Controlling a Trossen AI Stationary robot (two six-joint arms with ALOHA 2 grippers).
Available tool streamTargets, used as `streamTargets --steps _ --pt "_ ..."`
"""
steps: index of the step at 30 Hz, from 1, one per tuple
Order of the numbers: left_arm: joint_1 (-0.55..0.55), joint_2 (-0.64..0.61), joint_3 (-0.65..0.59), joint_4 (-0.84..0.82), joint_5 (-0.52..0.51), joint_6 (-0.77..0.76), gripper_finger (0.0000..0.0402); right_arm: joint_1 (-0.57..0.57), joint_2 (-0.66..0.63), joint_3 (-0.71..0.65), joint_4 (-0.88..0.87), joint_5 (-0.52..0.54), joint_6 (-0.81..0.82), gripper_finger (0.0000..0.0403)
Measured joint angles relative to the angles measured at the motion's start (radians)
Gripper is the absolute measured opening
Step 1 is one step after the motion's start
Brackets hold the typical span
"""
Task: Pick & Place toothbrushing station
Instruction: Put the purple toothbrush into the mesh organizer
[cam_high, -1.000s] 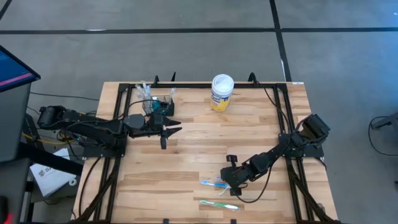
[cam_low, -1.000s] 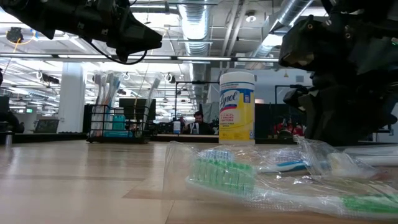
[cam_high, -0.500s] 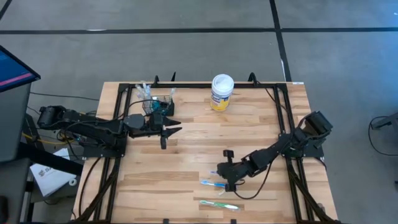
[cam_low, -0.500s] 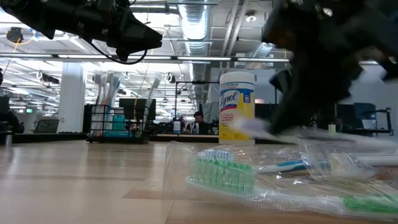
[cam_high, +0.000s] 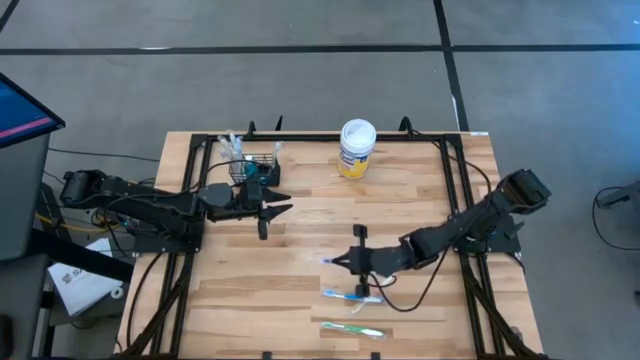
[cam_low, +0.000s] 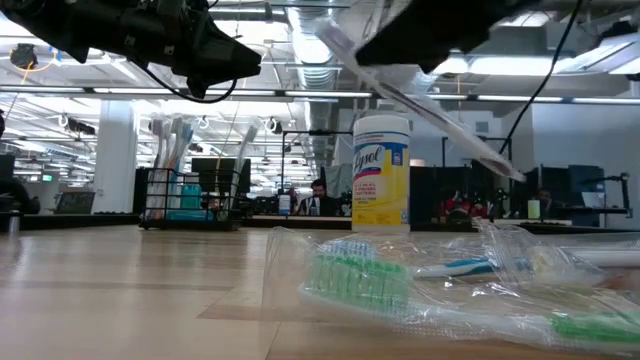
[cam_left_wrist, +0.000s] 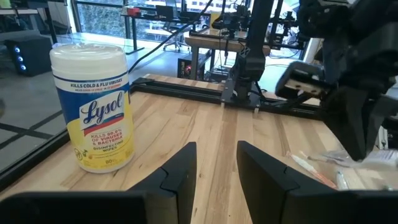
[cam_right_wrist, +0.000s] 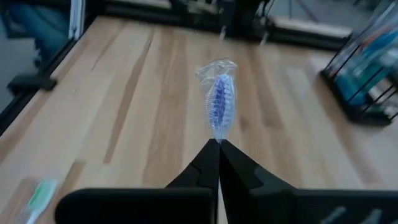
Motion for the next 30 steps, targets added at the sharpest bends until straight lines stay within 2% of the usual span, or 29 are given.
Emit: streamTargets --steps 17,21,30 --pt "0.000 0.000 0.000 0.004 0.003 0.000 0.0108 -0.110 -0.001 0.000 0.298 -0.002 -0.153 0.0000" --pt "0.000 0.000 0.000 0.026 0.063 0.023 0.0108 -0.135 -0.001 0.000 0.382 -0.004 -0.189 0.0000" --pt "0.000 0.000 0.000 0.113 0.138 0.053 0.0108 -0.207 0.003 0.000 0.597 -0.122 -0.225 0.0000"
